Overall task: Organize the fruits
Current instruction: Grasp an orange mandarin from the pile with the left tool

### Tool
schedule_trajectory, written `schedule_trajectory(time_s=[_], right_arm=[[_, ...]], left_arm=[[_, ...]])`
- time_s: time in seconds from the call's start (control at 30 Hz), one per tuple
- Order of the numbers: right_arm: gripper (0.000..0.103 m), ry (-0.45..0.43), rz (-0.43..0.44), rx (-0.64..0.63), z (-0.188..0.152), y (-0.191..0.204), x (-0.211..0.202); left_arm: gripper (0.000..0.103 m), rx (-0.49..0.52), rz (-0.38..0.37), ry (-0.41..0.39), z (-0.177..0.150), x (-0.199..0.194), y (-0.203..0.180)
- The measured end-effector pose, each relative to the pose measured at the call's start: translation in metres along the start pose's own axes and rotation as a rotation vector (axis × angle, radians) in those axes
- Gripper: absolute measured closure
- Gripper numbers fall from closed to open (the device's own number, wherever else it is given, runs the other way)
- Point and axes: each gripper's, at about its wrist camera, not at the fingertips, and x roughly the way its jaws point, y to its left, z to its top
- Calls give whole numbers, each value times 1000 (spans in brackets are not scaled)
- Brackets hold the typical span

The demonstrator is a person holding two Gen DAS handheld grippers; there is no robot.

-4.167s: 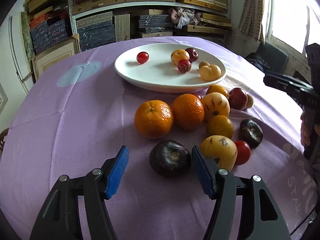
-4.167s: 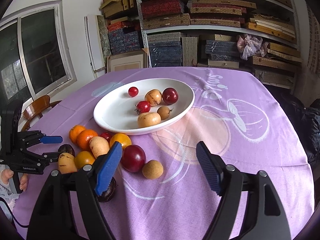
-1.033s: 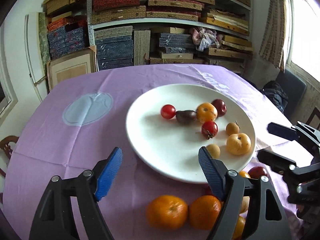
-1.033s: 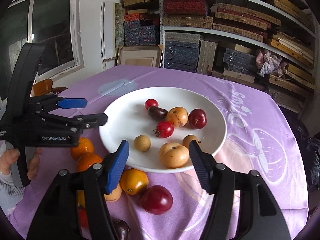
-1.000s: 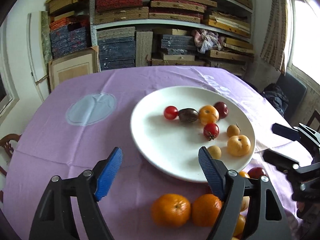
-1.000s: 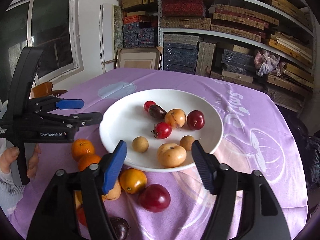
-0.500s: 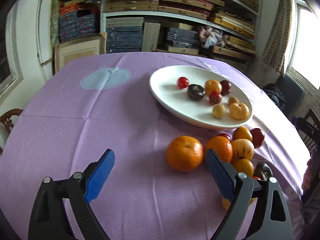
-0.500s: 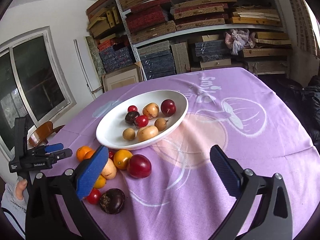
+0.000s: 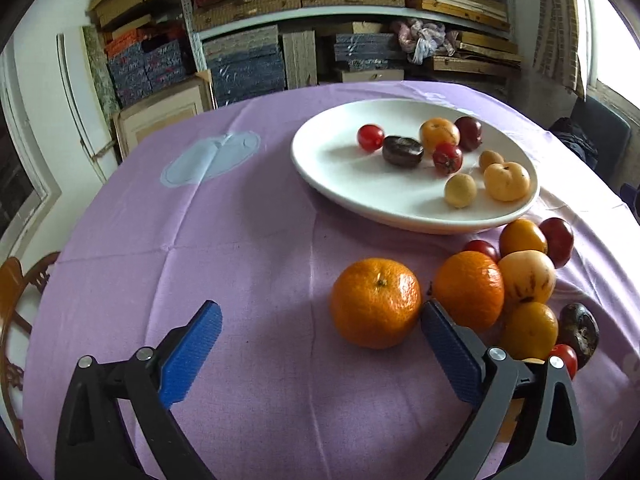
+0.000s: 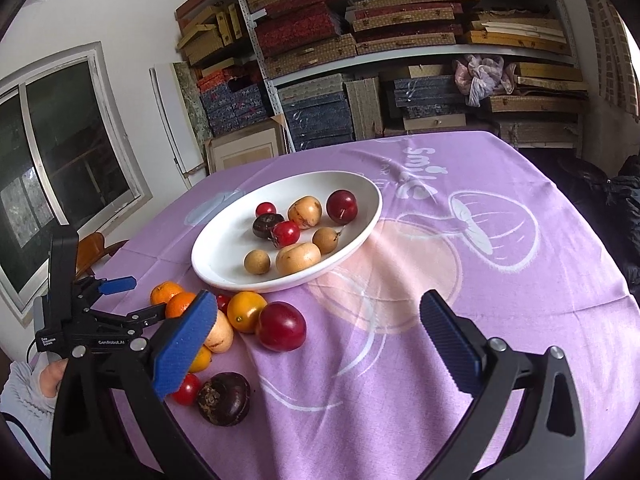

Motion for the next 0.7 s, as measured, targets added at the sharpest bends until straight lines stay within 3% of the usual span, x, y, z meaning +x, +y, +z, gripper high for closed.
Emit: schedule_trajectory(time_s=[0.17, 0.27, 0.37, 0.5, 0.53, 0.67, 0.7], right_arm=[[4, 13, -5, 5, 0, -2, 4], [4, 21, -6, -2, 0, -1, 6], [4, 29, -4, -11, -2, 1, 8], [4, 38, -11, -27, -4, 4, 11], [4, 40, -12, -27, -4, 3, 12], [4, 47, -13, -28, -5, 3, 14], [4, 47, -12, -32, -5, 3, 14]], left_arm=[[3, -77, 33, 13, -1, 3, 29], [3, -136, -31, 17, 0, 4, 41], [3, -116, -109, 1, 7, 4, 31], [5, -36, -132, -6, 14, 8, 7], [11, -24, -134, -2, 13, 11, 4], [50, -36, -184, 38, 10, 19, 7], [54, -43, -196, 37, 10, 20, 9]])
